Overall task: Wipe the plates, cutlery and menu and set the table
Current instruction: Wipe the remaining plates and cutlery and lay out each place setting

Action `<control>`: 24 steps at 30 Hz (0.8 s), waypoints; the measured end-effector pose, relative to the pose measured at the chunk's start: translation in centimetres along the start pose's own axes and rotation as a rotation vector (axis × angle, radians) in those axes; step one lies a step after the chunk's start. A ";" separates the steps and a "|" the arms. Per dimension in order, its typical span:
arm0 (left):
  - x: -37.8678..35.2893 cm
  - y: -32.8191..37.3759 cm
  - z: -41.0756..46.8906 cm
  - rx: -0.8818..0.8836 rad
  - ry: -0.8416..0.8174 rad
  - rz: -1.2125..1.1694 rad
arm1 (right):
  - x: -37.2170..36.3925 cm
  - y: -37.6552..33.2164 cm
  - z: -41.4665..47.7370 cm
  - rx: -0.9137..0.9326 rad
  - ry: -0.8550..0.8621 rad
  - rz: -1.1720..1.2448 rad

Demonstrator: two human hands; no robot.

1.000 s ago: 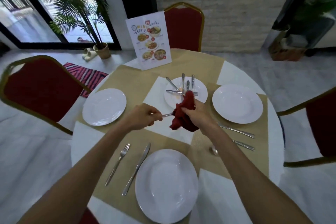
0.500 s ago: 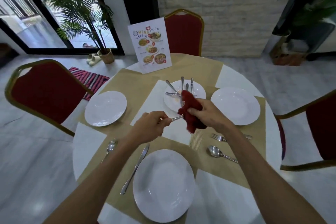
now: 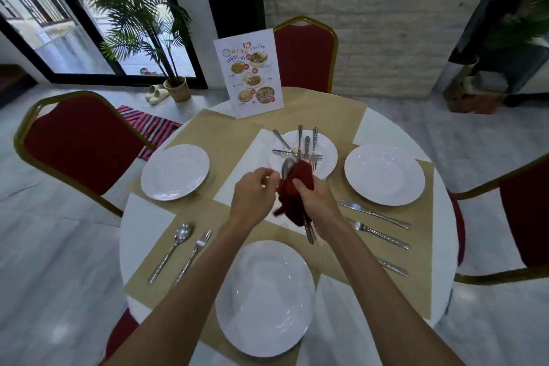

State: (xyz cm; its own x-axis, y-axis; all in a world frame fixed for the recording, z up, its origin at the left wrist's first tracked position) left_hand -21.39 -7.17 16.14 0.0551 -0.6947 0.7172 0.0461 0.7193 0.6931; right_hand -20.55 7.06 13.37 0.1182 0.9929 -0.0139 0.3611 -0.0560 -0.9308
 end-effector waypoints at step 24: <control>1.5 -3.8 1.4 0.327 0.027 -0.640 | -5.4 -0.4 -1.0 -0.094 -0.182 -0.070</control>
State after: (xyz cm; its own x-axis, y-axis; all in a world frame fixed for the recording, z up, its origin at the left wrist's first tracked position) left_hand -22.88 -10.92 14.72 0.1420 -0.9762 0.1640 -0.2232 0.1298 0.9661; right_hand -20.38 1.66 14.15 -0.0757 0.9968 -0.0239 0.4485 0.0126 -0.8937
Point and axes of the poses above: each hand's wrist, its own z-axis towards the middle knuckle, its own x-axis out of the back of the hand, y = z × x, the point moved 2 cm from there along z, towards the middle knuckle, and after that the axes turned 3 degrees about -x, right-handed, at the moved point
